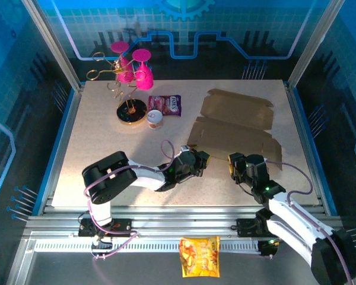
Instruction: Fold the paper box
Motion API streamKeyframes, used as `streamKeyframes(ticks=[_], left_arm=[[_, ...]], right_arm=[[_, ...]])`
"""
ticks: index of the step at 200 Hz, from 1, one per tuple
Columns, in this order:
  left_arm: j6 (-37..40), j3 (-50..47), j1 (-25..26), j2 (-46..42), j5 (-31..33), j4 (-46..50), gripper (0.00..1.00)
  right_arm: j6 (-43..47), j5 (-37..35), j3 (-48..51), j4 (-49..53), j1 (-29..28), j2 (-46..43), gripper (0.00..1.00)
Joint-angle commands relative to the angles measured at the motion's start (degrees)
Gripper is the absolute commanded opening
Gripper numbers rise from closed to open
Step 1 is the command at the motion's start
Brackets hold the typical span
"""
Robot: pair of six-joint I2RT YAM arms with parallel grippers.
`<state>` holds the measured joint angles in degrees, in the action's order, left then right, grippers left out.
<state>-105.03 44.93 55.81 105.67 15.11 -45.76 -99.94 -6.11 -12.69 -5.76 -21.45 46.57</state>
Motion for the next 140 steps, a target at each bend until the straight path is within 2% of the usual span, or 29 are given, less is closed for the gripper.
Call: streamKeyframes(ticks=[1,41,64,69,79,89,101,122,140], left_arm=[[0.5,1.2,-0.1,-1.6,-1.2,-2.6,0.0],[0.7,1.1,-0.1,-2.1,-1.5,-2.7,0.0],[1.5,0.0,-0.4,-4.0,-1.2,-2.0,0.0],[2.0,-0.3,-0.7,-5.1,-1.2,-1.3,0.06],[3.6,-0.8,-1.9,-8.4,-2.0,1.9,0.24],[5.8,-1.1,-3.3,-13.1,-2.4,7.8,0.4],[10.0,0.1,-5.6,-20.2,-3.1,19.2,0.5],[20.9,7.1,-10.0,-32.5,-1.7,45.0,0.55],[28.7,13.6,-13.8,-39.1,1.8,60.7,0.57]], right_arm=[[-2.0,-3.0,0.1,-8.8,-0.8,4.4,0.44],[-2.3,-2.5,-2.1,-16.0,-0.9,12.4,0.31],[-0.3,-1.4,-5.6,-14.3,-0.1,12.9,0.05],[1.1,-0.9,-7.2,-12.4,0.3,12.4,0.0],[3.8,-0.2,-10.9,-5.7,0.9,10.7,0.0],[7.0,-0.3,-14.9,0.5,1.6,9.1,0.0],[10.8,0.3,-20.8,7.2,3.1,8.0,0.0],[17.3,2.4,-33.2,19.6,5.6,8.7,0.0],[22.1,3.5,-45.1,28.4,6.0,10.3,0.0]])
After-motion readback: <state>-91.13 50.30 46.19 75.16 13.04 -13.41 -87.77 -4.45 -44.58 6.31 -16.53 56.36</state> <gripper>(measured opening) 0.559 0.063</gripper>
